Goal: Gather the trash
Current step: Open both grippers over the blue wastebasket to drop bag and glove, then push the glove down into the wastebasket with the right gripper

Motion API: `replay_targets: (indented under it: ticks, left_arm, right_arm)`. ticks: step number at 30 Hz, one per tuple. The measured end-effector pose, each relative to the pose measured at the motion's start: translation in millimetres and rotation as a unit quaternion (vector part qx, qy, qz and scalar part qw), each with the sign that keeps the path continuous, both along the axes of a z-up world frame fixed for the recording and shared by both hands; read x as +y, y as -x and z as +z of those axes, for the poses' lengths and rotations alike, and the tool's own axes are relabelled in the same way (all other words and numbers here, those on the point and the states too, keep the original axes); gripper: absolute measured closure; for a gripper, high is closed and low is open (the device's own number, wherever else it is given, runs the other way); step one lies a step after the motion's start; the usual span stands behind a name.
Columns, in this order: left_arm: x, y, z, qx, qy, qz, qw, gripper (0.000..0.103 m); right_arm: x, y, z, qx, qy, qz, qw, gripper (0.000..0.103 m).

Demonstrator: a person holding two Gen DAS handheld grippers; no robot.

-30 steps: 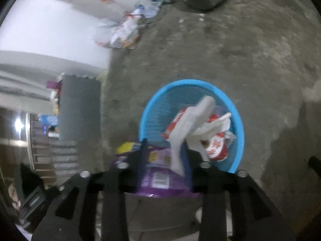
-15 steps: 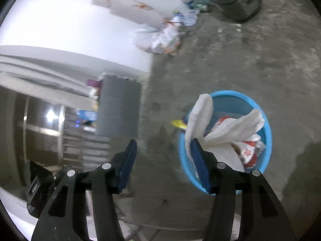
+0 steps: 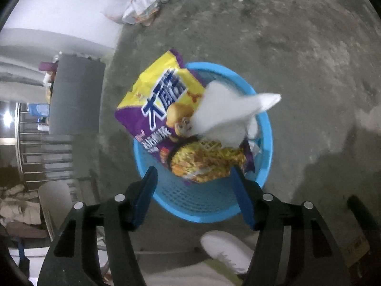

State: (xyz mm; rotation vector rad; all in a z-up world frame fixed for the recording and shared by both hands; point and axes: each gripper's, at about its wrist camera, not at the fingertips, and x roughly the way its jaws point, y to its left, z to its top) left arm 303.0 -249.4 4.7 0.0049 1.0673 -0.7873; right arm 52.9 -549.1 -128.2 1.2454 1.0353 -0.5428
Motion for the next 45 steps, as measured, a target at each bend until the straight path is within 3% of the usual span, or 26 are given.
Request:
replay_targets:
  ticks: [6,13,16,20,28,33,37,41,45]
  left_arm:
    - [57,8,8,-0.022,0.002,0.031,0.9993,0.031]
    - [96,16,14,-0.036,0.002,0.054,0.9979,0.031]
    - [109,17,19,-0.044,0.001,0.063,0.9970,0.030]
    - [123,21,24,-0.051,0.006,0.077,0.9957,0.030]
    - [143,23,33,-0.058,0.002,0.105,0.9928,0.028]
    - [153,23,32,-0.053,-0.013,0.123,0.9909,0.028]
    - [164,23,30,-0.053,-0.025,0.148,0.9872,0.028]
    - [174,22,29,-0.054,-0.034,0.168,0.9837,0.028]
    - [182,22,28,-0.054,-0.045,0.179,0.9812,0.028]
  right_arm:
    - [7,6,19,-0.005,0.028,0.020,0.999,0.037]
    - [10,23,50,-0.072,0.062,0.009,0.995,0.038]
    - [3,26,58,-0.089,0.082,-0.008,0.993,0.052]
    - [5,-3,49,-0.051,0.121,0.028,0.991,0.070]
    - [24,-107,-10,0.035,0.208,0.126,0.969,0.072]
    - [14,-153,-73,0.112,0.216,0.157,0.957,0.065]
    - [5,-164,-124,0.161,0.161,0.179,0.957,0.065]
    - [8,-167,-174,0.225,0.117,0.217,0.943,0.065]
    - [13,-167,-215,0.259,0.049,0.231,0.937,0.065]
